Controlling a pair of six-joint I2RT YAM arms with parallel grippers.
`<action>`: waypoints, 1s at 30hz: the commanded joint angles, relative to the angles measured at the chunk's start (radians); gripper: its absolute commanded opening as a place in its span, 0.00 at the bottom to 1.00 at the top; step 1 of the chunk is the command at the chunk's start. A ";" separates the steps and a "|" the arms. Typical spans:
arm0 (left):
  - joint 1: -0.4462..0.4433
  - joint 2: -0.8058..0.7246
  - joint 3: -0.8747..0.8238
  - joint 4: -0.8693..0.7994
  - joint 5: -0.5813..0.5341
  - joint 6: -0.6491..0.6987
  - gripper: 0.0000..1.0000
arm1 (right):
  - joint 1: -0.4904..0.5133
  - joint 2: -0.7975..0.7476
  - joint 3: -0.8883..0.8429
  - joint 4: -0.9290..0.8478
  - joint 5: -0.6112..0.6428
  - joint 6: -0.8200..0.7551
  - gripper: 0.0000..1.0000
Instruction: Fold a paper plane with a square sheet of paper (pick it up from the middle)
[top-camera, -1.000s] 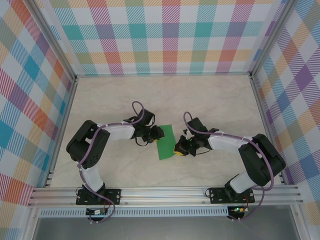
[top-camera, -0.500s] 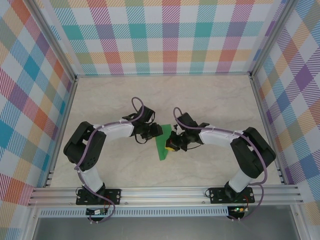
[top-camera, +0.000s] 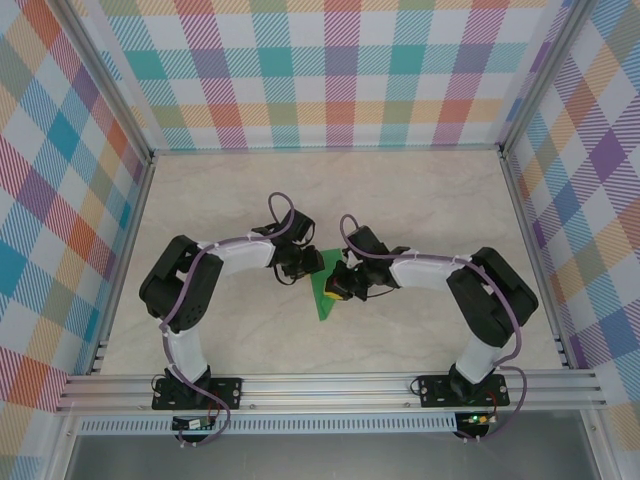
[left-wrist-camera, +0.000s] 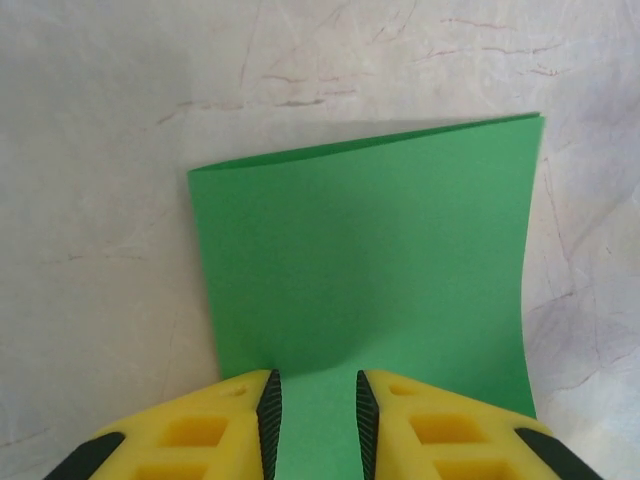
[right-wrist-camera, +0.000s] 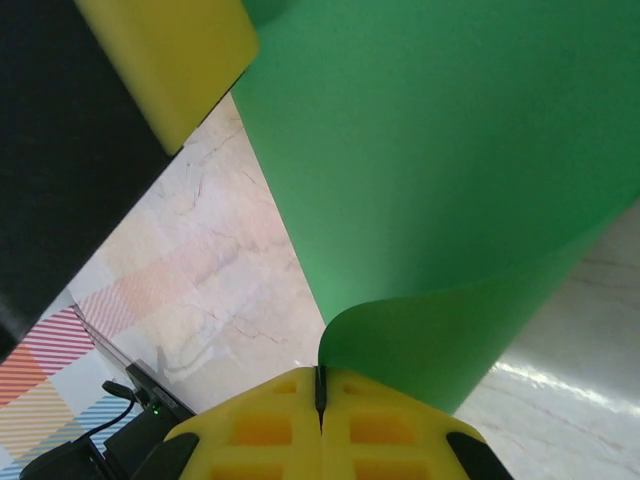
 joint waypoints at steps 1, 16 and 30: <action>-0.003 0.023 0.017 -0.058 -0.009 0.002 0.28 | 0.010 0.023 0.008 0.060 0.014 0.026 0.00; -0.003 0.035 0.018 -0.063 -0.009 -0.005 0.28 | 0.019 0.052 0.006 0.108 0.090 0.051 0.00; -0.003 0.037 0.019 -0.069 -0.004 -0.005 0.28 | 0.026 0.093 0.022 0.115 0.055 0.039 0.00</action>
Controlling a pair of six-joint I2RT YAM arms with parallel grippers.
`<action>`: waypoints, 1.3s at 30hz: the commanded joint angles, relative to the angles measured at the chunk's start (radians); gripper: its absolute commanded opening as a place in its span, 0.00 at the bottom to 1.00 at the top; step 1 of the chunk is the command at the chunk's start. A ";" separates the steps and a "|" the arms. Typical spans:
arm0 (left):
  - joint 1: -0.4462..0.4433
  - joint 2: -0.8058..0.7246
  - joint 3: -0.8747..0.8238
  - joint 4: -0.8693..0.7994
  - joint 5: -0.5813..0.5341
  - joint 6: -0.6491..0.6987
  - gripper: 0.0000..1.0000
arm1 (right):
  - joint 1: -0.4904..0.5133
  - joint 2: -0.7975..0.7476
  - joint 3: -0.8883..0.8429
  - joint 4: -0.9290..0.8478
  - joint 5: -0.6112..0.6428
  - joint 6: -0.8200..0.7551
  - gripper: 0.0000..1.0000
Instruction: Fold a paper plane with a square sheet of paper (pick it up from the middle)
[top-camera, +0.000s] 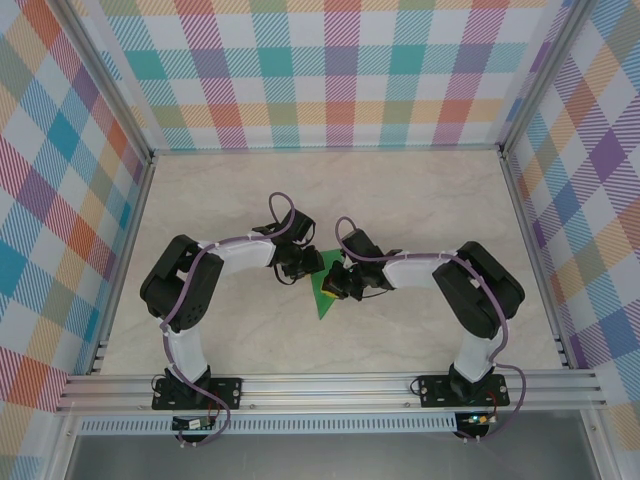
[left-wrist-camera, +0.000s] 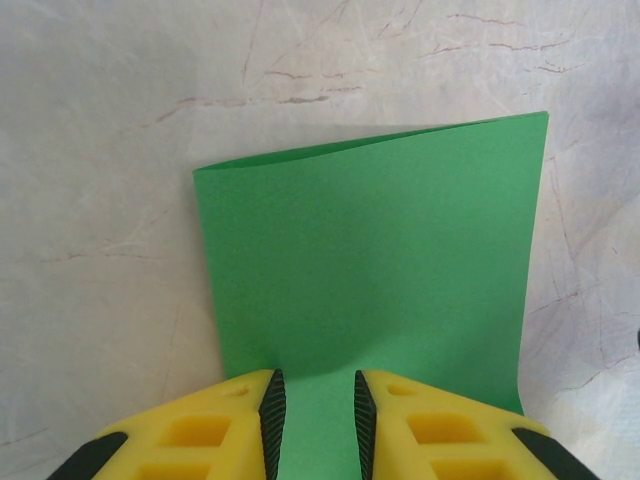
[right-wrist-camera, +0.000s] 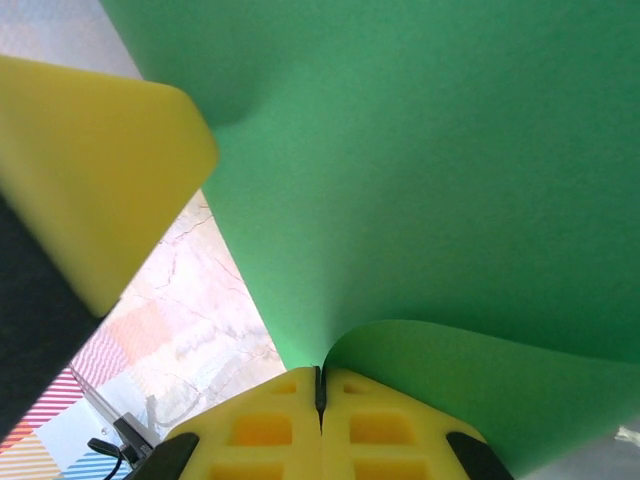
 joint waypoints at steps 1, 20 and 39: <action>-0.003 0.033 0.012 -0.056 -0.003 -0.007 0.28 | 0.012 0.018 0.022 0.013 -0.021 -0.007 0.00; -0.003 0.030 0.009 -0.058 0.001 -0.007 0.28 | 0.013 0.038 0.022 0.057 -0.019 -0.011 0.00; -0.003 0.025 0.007 -0.064 0.003 -0.002 0.28 | 0.013 0.038 0.010 0.044 0.024 -0.002 0.00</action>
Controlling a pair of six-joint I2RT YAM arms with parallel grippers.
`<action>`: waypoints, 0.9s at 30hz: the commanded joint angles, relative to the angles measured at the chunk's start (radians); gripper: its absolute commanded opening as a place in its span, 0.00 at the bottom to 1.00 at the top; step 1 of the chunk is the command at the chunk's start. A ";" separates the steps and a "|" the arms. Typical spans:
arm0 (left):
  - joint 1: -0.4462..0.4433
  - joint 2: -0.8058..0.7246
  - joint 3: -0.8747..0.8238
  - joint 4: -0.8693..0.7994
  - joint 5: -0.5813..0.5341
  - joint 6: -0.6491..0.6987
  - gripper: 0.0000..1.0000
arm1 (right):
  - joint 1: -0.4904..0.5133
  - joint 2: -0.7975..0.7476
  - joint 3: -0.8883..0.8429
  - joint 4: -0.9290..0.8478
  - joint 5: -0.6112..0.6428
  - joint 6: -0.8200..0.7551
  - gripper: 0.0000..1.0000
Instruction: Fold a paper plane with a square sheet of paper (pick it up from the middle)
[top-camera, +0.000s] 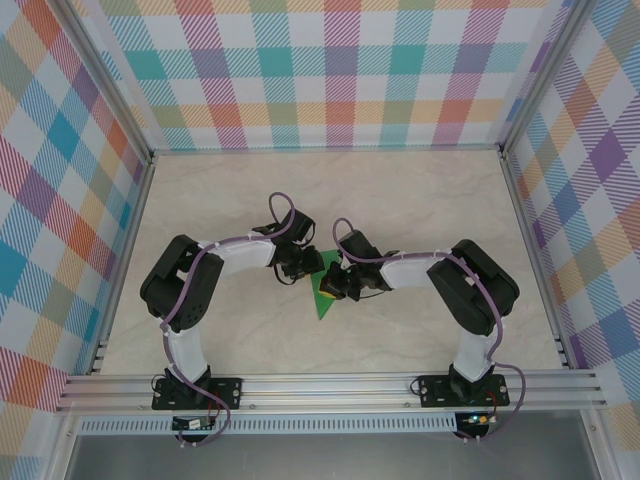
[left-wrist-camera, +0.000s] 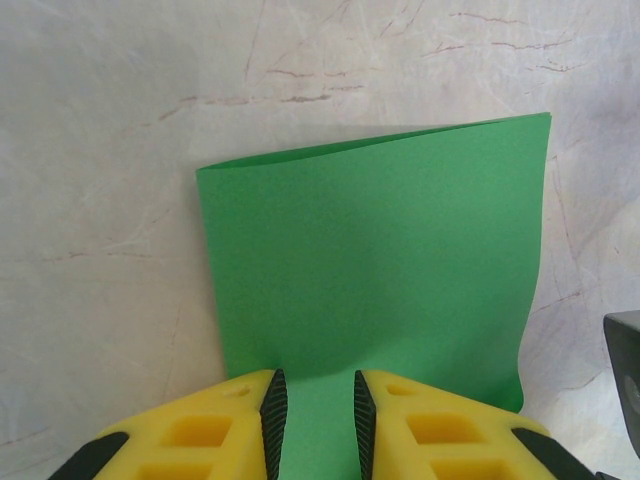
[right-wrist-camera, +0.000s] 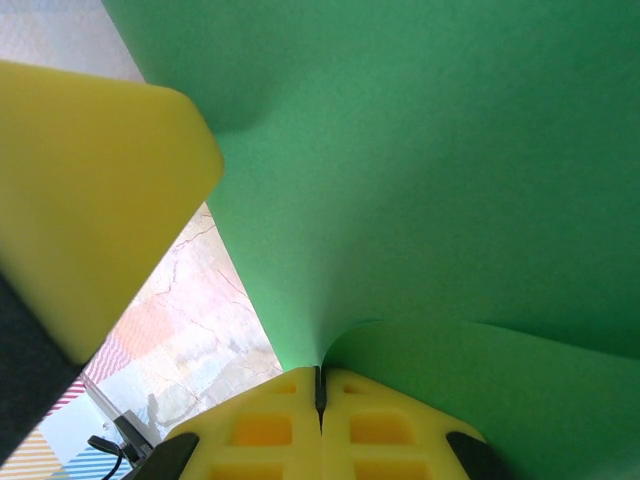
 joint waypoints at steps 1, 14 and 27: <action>-0.003 0.025 0.007 -0.062 0.000 -0.002 0.28 | 0.009 0.000 0.002 0.006 0.037 0.001 0.00; -0.003 0.021 0.004 -0.064 -0.002 -0.001 0.27 | 0.009 -0.058 -0.041 -0.025 0.087 0.007 0.00; -0.003 0.025 0.004 -0.062 0.006 -0.002 0.27 | 0.009 -0.021 -0.023 0.023 0.026 -0.020 0.00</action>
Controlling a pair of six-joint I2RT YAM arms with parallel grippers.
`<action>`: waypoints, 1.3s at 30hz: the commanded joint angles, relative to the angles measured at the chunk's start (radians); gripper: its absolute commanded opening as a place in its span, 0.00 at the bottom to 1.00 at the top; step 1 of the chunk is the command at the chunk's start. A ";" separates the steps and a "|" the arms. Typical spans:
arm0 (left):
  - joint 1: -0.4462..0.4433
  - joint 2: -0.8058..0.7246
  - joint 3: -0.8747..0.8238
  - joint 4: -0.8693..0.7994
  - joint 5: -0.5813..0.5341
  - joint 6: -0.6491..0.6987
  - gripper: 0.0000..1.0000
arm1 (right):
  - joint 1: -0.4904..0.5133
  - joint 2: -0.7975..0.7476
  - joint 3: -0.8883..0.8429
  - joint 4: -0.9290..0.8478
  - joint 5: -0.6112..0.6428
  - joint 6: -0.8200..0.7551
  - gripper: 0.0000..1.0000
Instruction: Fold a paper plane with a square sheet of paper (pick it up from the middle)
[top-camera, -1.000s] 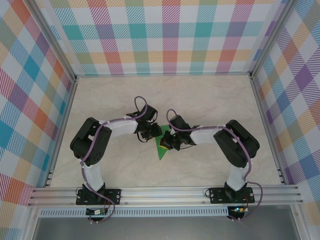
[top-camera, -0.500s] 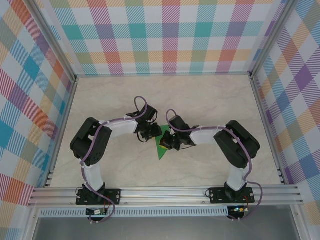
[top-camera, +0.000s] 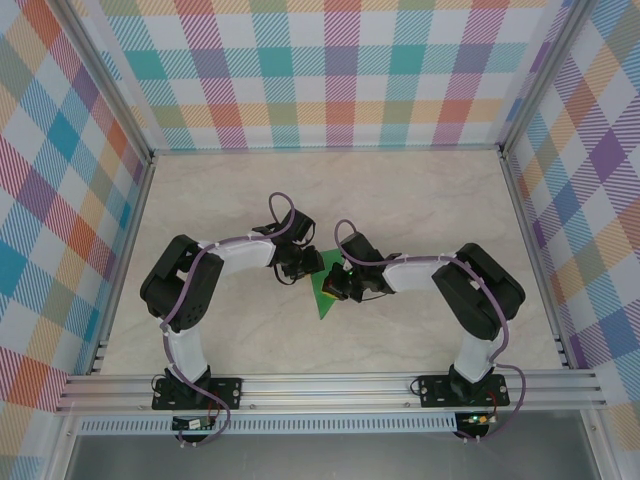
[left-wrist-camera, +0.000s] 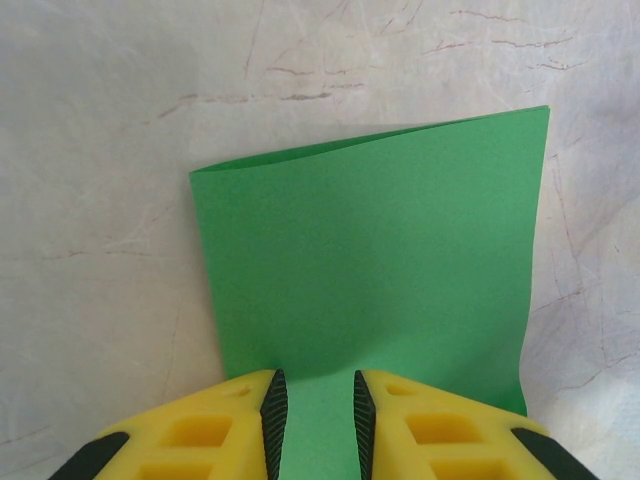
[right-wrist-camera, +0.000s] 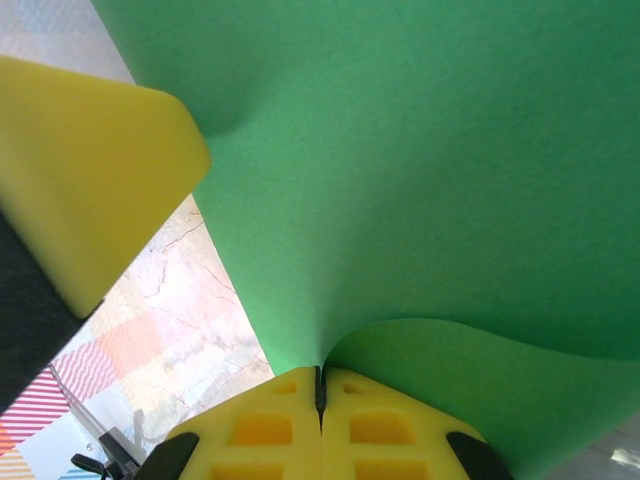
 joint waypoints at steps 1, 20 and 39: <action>-0.003 0.025 0.003 -0.061 0.005 -0.001 0.27 | 0.003 0.023 0.013 0.020 -0.032 -0.023 0.00; -0.003 0.025 0.003 -0.061 0.006 -0.002 0.27 | 0.003 0.045 0.037 -0.020 -0.009 -0.034 0.01; 0.082 -0.181 -0.053 -0.149 -0.143 -0.042 0.32 | 0.005 0.050 0.024 -0.065 0.015 -0.017 0.24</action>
